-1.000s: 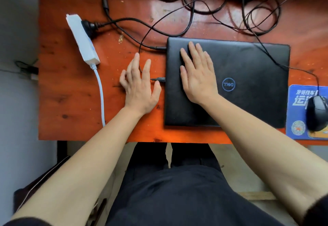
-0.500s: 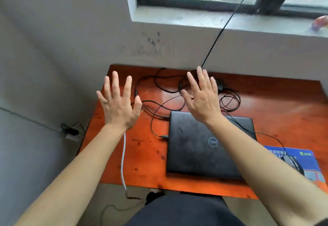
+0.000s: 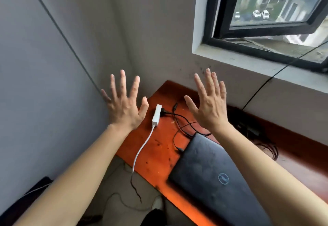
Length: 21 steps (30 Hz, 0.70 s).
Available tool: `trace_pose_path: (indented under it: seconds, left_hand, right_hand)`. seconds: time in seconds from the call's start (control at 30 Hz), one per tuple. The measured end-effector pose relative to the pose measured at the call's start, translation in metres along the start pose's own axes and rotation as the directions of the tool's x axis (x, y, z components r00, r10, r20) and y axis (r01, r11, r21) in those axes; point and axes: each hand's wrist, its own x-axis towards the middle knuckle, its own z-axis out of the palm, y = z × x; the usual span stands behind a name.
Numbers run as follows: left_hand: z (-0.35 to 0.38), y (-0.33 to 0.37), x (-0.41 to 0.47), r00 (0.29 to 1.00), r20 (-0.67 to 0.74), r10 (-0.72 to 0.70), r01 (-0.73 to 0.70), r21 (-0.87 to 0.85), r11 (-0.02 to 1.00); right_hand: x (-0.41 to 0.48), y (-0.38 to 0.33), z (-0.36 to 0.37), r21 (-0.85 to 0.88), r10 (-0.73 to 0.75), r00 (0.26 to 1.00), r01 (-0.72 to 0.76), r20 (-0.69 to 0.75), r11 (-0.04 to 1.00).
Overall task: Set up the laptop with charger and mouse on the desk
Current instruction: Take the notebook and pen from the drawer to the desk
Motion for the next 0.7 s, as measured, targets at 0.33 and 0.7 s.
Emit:
trace_pose_path:
  seconds: [0.33,0.7]
  left_hand:
    - [-0.147,-0.134,-0.197,0.879,-0.039,-0.476,0.449,0.404,0.797]
    - [-0.278,-0.238,-0.461,0.581,-0.242,-0.778,0.772,0.468,0.431]
  right_hand:
    - [-0.039,-0.208,0.026,0.391,-0.435,0.895,0.369,0.093,0.843]
    - [-0.191,-0.486,-0.021,0.556,-0.834,0.550,0.681,0.040,0.476]
